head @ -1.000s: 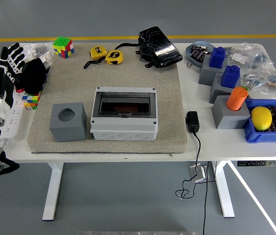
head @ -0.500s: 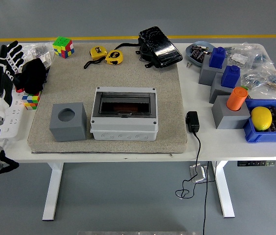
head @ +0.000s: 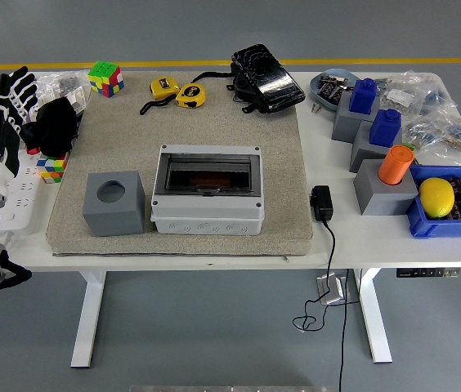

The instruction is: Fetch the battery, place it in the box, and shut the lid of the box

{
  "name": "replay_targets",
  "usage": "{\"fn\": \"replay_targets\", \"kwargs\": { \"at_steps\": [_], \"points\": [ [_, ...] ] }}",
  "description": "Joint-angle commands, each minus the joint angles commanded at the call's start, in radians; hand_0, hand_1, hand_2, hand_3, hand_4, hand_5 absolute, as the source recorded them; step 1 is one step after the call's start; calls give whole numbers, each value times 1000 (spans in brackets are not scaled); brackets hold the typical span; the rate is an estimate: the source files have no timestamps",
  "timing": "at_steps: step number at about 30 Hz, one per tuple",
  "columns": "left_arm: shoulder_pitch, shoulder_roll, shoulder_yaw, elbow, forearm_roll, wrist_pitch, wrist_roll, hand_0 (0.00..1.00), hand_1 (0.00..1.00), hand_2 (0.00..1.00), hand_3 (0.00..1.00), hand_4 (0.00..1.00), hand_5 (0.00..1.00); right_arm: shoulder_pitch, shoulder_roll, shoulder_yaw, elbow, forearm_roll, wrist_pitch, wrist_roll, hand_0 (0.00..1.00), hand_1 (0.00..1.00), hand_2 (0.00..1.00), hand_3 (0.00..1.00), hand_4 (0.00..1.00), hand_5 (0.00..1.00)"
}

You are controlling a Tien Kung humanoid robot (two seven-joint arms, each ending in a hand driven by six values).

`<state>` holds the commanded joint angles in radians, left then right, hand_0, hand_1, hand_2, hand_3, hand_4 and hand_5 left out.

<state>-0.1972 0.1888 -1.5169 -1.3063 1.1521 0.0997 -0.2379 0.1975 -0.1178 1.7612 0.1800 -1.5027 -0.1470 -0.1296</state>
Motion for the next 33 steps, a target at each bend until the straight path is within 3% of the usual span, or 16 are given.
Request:
{"fn": "replay_targets", "kwargs": {
  "at_steps": [33],
  "points": [
    [6,-1,0,1,-1,7,-4,913,919,901,883,998,998,-6,-3,-11,0,1,2,-2,847,822,782,809,998,998]
  ]
}}
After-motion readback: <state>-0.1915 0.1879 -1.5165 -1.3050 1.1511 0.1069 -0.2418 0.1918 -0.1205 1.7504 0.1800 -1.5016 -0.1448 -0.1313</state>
